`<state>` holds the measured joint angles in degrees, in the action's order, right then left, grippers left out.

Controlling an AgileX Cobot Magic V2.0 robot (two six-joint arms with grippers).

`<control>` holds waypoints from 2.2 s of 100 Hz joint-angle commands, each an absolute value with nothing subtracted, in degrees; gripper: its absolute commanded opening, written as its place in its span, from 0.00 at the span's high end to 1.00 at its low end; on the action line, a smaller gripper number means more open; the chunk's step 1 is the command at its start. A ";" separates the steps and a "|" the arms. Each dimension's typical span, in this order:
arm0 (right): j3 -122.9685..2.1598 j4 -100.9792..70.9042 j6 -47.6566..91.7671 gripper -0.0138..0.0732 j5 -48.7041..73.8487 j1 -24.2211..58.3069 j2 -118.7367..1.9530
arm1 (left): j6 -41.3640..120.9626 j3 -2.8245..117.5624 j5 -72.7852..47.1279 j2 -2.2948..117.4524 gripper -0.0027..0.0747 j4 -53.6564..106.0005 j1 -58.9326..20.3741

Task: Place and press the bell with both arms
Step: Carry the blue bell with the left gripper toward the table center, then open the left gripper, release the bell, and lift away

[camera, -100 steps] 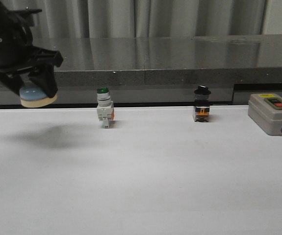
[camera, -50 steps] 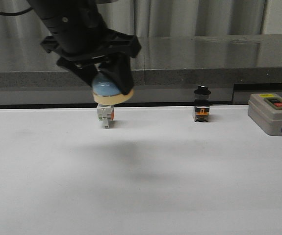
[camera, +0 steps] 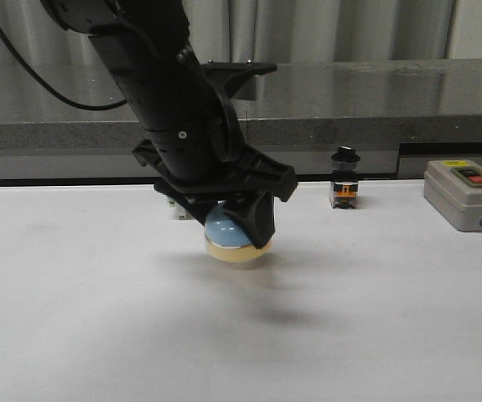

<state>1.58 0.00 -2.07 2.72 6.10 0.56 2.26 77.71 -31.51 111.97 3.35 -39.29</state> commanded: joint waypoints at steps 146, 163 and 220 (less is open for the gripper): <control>0.73 0.75 -1.84 0.91 -2.12 5.72 1.67 | 2.61 77.28 -28.72 96.50 0.07 2.64 -37.06; 0.73 0.75 -1.84 0.91 -2.12 5.72 1.67 | 2.61 71.72 -26.89 89.18 0.07 2.64 -31.11; 0.73 0.75 -1.84 0.91 -2.12 5.72 1.67 | 1.52 44.93 -18.91 60.80 0.07 5.93 -10.87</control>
